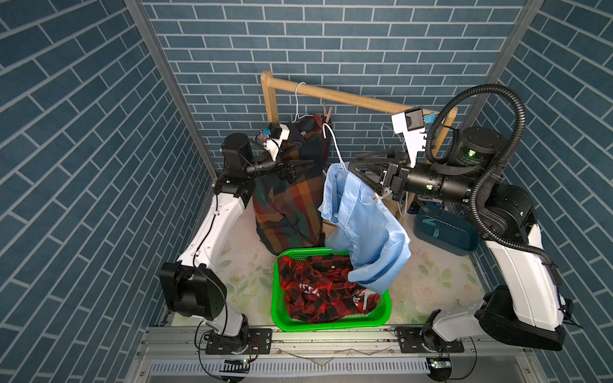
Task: Remove the clothespins securing long-sleeve shirts to the hanger
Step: Place the long-sleeve shirt at the bin.
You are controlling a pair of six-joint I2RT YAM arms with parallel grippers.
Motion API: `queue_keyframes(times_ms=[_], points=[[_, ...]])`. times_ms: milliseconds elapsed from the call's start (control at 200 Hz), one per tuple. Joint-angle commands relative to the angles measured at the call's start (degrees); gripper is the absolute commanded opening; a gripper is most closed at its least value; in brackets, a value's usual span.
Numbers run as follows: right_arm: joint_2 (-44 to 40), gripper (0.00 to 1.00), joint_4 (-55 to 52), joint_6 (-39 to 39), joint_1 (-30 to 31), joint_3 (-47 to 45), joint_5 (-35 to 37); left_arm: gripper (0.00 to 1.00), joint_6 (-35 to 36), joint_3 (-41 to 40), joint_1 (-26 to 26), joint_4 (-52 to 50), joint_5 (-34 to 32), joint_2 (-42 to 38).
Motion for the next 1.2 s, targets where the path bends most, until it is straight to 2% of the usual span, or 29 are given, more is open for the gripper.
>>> queue_keyframes(times_ms=[0,105,130,360,580,710,800,900,965,1195], points=[[-0.75,0.0,2.04,1.14,0.34,0.26,-1.72,1.0,21.57,9.57,-1.93,-27.71,15.3,1.75],[0.04,0.0,2.2,1.27,0.27,0.71,-2.54,1.0,41.41,19.11,-2.04,-51.18,21.89,4.63],[0.2,0.0,2.3,1.44,0.29,0.76,-2.81,1.0,43.05,20.11,-2.04,-53.07,22.21,4.74],[0.42,0.0,3.82,2.64,0.35,-0.3,-4.16,1.0,40.77,24.28,-2.69,-51.08,20.96,7.36],[0.85,0.0,5.14,3.25,0.33,-0.66,-5.3,1.0,41.73,26.1,-8.04,-51.5,18.65,9.44],[0.86,0.0,5.29,3.35,0.29,-0.66,-5.7,1.0,36.63,26.38,-10.39,-45.94,15.75,11.32],[0.6,0.0,5.28,3.25,0.35,-0.94,-5.85,1.0,35.61,26.95,-11.85,-44.68,13.26,12.19],[0.25,0.0,5.2,3.12,0.3,-1.34,-5.87,0.99,33.33,26.8,-12.21,-41.79,14.16,12.53],[0.0,0.0,5.11,2.9,0.29,-1.46,-5.61,0.95,33.76,27.53,-12.58,-42.81,14.88,12.79],[-0.27,0.0,5.24,2.46,0.34,-1.47,-5.52,0.63,41.04,30.75,-12.86,-53.99,22.42,13.84]])
